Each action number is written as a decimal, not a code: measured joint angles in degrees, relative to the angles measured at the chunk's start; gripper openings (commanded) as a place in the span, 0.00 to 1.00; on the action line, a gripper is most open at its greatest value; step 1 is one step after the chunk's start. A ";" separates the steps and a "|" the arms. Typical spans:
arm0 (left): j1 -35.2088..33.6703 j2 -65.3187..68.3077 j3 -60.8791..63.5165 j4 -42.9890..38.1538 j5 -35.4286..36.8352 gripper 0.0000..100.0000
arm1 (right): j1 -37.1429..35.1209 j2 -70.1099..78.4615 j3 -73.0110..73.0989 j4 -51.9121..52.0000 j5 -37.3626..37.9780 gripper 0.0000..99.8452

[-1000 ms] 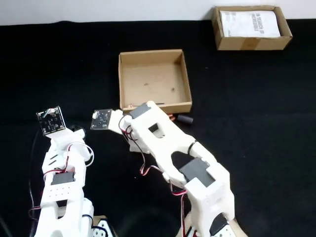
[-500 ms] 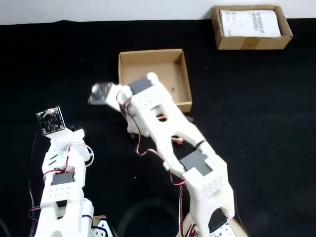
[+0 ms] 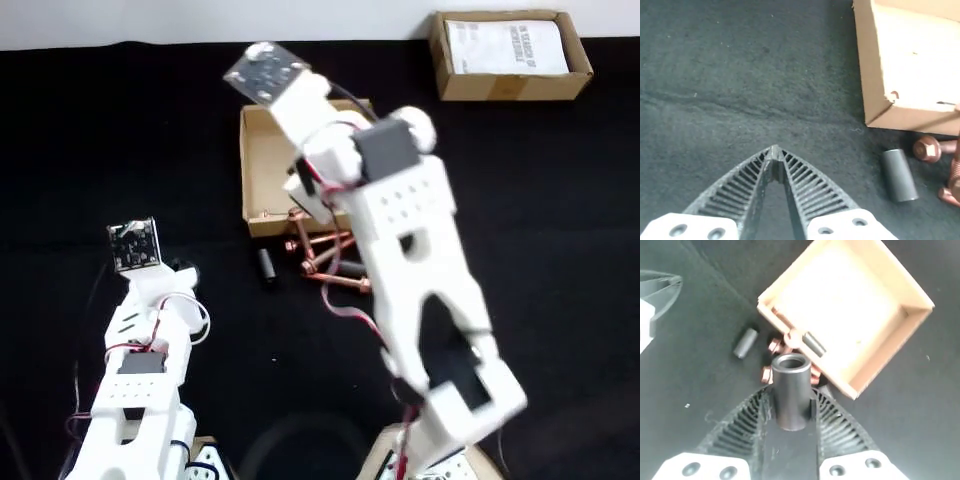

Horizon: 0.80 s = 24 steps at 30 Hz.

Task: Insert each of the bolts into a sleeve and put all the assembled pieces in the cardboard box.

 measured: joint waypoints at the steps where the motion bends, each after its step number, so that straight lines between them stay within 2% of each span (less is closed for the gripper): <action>1: 0.00 1.05 -0.09 0.00 0.35 0.02 | 0.00 -3.87 3.69 0.00 -0.70 0.01; 3: 0.00 3.96 -1.93 0.70 3.16 0.02 | 0.00 -11.87 11.25 0.00 -2.37 0.01; 5: 0.09 7.65 -6.51 5.63 5.45 0.03 | 1.14 -19.69 18.99 0.00 -4.22 0.01; 7: 1.14 11.78 -13.19 14.68 7.12 0.03 | 2.99 -27.34 25.67 0.00 -5.80 0.01; 11: 5.98 20.48 -30.95 37.71 11.25 0.02 | 8.35 -41.32 38.07 0.00 -6.59 0.01; 14: 8.88 25.93 -42.02 48.70 12.04 0.02 | 12.92 -49.76 46.59 0.00 -6.59 0.01; 18: 12.84 28.22 -49.85 53.98 14.42 0.03 | 20.04 -58.99 56.88 -1.41 -6.59 0.01; 24: 21.10 29.10 -54.07 54.07 19.78 0.04 | 30.42 -72.53 73.32 -9.41 -6.59 0.01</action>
